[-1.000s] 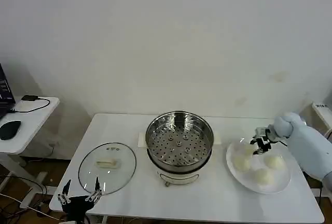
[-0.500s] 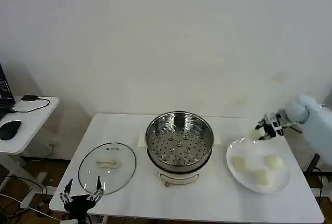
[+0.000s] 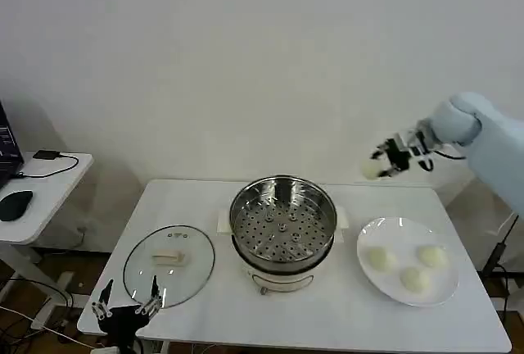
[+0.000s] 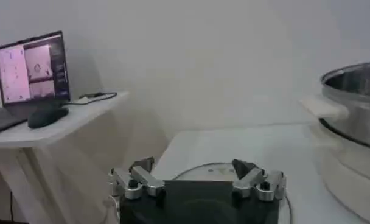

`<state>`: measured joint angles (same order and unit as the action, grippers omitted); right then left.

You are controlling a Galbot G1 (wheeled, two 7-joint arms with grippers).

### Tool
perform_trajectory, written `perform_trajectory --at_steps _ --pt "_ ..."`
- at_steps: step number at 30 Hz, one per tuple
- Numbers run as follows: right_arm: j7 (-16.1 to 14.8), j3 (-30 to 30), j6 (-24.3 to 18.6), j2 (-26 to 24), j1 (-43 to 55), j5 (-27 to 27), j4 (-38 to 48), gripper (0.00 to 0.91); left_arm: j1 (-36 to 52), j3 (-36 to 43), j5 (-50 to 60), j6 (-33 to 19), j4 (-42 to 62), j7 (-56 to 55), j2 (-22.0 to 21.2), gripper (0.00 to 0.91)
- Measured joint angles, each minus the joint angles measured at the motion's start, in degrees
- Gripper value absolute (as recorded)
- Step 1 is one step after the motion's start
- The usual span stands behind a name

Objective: Take steamed baozi put them in steamer then cover it.

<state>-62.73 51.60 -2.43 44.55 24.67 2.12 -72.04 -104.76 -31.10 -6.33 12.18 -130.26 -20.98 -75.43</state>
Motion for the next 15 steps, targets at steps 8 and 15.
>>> perform_trajectory --at_steps 8,15 --pt "1.36 6.37 -2.42 9.01 3.47 -3.33 -1.17 0.514 -0.58 -0.62 -0.02 0.03 -0.86 -0.04 0.01 0.907" --pt "3.37 11.49 -7.10 13.00 3.93 -2.41 -2.10 0.514 -1.42 -1.13 -0.02 0.03 -1.49 -0.08 0.11 0.907"
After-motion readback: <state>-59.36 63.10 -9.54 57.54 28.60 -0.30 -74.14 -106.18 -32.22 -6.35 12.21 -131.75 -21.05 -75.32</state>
